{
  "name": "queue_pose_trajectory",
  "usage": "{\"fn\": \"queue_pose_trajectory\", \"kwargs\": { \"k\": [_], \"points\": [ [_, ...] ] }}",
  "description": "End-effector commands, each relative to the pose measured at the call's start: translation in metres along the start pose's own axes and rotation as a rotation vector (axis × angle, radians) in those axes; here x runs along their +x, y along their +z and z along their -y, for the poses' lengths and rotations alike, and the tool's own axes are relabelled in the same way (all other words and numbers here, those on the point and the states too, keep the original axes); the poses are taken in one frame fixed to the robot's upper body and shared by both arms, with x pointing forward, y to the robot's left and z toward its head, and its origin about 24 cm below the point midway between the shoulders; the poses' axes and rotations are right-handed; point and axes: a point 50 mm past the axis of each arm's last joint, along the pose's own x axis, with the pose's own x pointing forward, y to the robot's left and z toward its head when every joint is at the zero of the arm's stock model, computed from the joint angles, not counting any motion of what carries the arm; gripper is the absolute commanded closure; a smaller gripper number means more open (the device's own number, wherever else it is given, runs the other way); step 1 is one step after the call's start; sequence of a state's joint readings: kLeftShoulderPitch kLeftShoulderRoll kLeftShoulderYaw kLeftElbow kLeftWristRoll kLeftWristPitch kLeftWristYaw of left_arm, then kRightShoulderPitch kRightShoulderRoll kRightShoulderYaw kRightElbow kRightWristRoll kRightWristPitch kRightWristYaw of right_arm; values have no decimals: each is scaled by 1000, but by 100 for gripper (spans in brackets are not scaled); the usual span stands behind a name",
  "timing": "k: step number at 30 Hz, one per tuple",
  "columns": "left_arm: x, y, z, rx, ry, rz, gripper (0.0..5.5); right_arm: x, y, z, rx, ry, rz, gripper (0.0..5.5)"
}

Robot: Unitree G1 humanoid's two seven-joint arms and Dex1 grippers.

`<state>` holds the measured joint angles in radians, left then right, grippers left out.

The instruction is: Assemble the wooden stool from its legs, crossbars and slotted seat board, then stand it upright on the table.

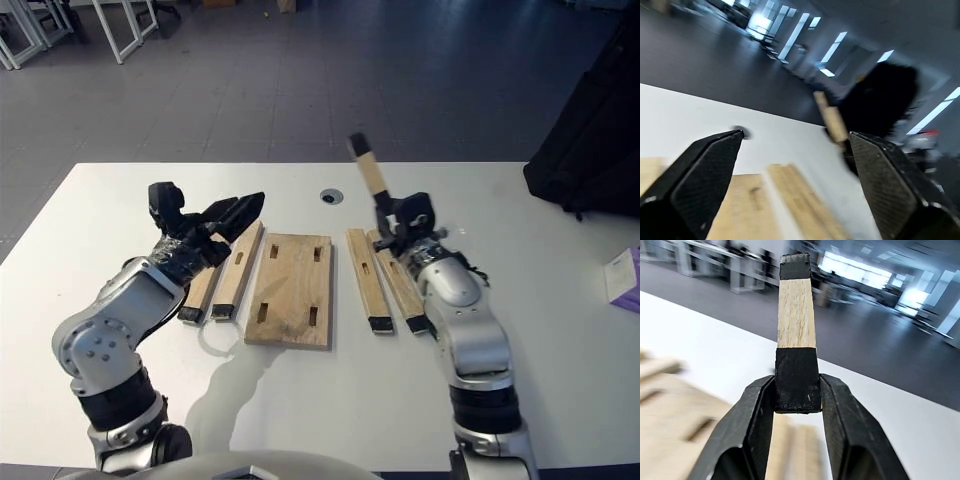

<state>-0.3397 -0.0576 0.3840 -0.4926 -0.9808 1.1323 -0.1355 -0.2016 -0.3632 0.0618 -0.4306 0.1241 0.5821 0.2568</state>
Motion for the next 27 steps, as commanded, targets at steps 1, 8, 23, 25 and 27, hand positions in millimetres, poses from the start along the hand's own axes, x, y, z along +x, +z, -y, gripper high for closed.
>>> {"fn": "queue_pose_trajectory", "kwargs": {
  "k": [1,8,23,25,27],
  "points": [
    [9,30,-14,-261,-129,29,160,0,9,-29,12,155,49,421],
    [11,13,-38,-325,-4,-115,160,4,25,-49,-7,256,103,421],
    [15,19,-41,-450,-7,-90,239,-3,20,-82,14,386,80,421],
    [15,19,-39,-462,-13,-90,279,-3,20,-81,13,387,77,421],
    [15,20,-37,-468,-20,-87,309,-3,19,-82,12,388,76,421]
  ]
}}
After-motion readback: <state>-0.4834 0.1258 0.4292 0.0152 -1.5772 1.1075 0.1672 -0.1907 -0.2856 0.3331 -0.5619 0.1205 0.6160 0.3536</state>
